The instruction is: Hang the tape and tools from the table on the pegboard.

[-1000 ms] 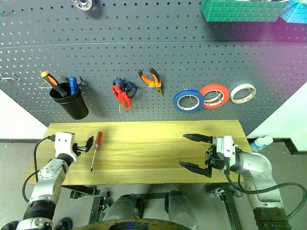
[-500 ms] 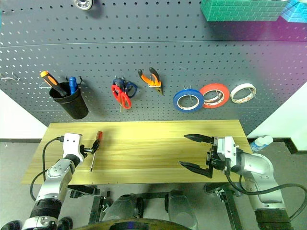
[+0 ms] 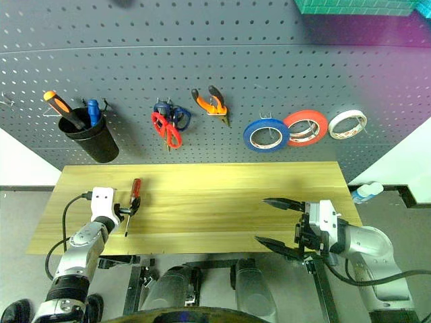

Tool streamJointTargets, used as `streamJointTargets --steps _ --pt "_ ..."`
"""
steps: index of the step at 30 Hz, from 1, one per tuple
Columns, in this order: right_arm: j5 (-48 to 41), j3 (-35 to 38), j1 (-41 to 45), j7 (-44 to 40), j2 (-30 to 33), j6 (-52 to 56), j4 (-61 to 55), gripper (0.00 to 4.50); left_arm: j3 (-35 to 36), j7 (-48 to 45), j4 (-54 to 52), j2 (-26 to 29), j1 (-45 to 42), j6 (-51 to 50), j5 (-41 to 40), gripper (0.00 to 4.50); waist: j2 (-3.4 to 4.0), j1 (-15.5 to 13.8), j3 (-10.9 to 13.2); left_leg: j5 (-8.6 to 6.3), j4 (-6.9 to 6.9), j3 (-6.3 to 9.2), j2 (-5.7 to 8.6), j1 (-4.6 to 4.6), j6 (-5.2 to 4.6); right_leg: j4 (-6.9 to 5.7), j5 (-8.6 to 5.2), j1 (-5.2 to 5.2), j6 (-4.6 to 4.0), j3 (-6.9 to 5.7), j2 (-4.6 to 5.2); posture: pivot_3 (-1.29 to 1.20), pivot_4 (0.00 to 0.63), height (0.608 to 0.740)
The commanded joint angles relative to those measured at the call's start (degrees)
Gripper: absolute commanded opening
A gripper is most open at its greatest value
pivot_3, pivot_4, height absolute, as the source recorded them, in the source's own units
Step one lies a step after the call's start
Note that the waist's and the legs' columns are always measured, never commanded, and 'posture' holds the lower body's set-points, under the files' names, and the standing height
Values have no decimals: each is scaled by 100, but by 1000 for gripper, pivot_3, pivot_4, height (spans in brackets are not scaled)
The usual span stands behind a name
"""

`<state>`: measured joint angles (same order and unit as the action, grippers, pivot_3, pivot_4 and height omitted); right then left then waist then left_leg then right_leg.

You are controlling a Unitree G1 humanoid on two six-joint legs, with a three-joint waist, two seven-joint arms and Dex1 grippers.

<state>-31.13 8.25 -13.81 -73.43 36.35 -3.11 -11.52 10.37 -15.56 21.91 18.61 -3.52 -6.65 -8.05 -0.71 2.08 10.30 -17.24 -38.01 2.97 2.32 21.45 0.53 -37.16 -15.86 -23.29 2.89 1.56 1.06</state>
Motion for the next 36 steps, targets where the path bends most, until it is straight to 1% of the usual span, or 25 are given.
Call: streamJointTargets --steps 1,6,12,19,24,27,30,33,35,36 --pt "-164 184 -182 40 62 -23 -355 4500 60 -17 -128 82 -18 -23 2 4489 0 2 47 -1 0 0 0 1 -1 0 0 -1 0 -1 1 -139 219 734" --pt "-240 304 -361 50 98 -25 -443 4500 10 -51 50 79 -121 -82 48 4489 -4 17 136 -2 4 0 0 3 -2 1 0 -3 -1 -2 3 -155 230 734" --pt "-613 438 -441 173 54 218 -674 4500 4 -78 196 102 -229 -31 74 4489 -5 40 216 -2 3 0 0 6 -2 3 0 -5 -1 -3 4 -164 237 734" --pt "-1086 412 -220 627 -129 586 -1218 4500 -3 -97 277 122 -276 -3 102 4489 -16 46 272 -1 4 0 0 8 -2 3 0 -7 0 -4 4 -168 246 734" --pt "-999 298 -59 880 -136 785 -1435 4500 -40 -120 301 106 -293 8 121 4489 -24 45 302 -2 5 0 0 10 -2 7 0 -7 0 -4 4 -171 250 734" --pt "-1025 314 -19 1031 -85 937 -1619 4500 -26 -63 319 78 -309 -20 148 3897 -24 42 317 -2 6 1 0 16 -2 9 0 -12 0 -6 5 -176 252 734" --pt "-1073 384 -65 1089 -40 1013 -1763 4500 -17 -17 371 73 -338 -121 151 2934 -29 45 324 -2 6 1 0 18 -2 9 0 -15 0 -6 6 -177 252 734" --pt "-1095 474 -162 1052 -32 998 -1796 4500 -10 -4 430 54 -371 -156 131 1901 -32 45 328 -2 6 1 0 18 -2 9 0 -15 0 -7 6 -177 252 734" --pt "-1069 497 -230 983 -52 929 -1751 4500 -22 -28 423 52 -402 -173 124 1112 -34 42 332 -2 6 1 0 19 -2 10 0 -15 0 -7 6 -175 254 734" --pt "-1057 505 -275 941 -63 893 -1733 4500 -34 -37 405 51 -405 -193 126 829 -34 43 333 -2 6 1 0 19 -2 10 0 -14 0 -7 6 -175 254 734"
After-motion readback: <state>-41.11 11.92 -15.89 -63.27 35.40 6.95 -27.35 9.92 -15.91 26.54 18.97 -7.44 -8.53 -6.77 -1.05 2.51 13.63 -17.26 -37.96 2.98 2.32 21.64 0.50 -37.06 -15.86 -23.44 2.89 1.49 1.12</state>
